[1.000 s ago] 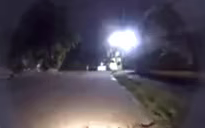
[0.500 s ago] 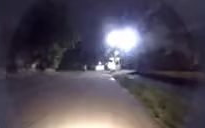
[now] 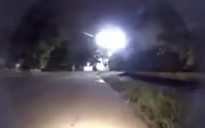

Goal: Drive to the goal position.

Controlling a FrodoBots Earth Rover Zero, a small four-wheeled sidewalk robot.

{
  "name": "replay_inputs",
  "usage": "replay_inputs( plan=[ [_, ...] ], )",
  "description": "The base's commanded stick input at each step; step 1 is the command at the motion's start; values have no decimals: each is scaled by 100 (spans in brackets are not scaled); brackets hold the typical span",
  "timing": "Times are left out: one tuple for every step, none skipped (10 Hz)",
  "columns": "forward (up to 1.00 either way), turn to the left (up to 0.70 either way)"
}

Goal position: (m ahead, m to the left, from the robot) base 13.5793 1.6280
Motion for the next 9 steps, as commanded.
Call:
replay_inputs(
  plan=[
    [70,0],
    [70,0],
    [70,0],
    [70,0],
    [70,0],
    [70,0],
    [70,0],
    [70,0],
    [70,0]
  ],
)
